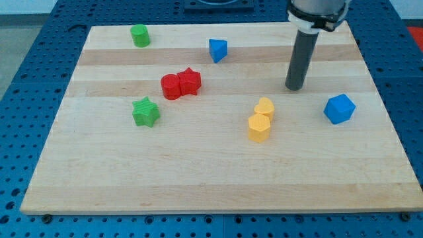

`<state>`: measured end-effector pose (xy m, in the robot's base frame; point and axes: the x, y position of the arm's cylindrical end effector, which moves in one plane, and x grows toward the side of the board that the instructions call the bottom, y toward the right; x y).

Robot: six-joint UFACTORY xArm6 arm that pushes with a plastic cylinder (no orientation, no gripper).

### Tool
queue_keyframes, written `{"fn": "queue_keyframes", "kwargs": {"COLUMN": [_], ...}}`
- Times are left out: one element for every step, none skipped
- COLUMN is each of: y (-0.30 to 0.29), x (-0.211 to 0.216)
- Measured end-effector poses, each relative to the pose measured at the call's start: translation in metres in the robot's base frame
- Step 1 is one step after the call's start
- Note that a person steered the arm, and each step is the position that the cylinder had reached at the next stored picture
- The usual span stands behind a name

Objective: Move your arm towards blue cube

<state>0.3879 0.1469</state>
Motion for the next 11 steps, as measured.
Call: {"fn": "queue_keyframes", "kwargs": {"y": [0.014,0.034,0.052,0.070,0.082,0.093,0.104,0.109,0.111,0.111,0.112], "x": [0.000,0.000,0.000,0.000,0.000,0.001,0.006,0.018,0.027,0.034,0.039]}}
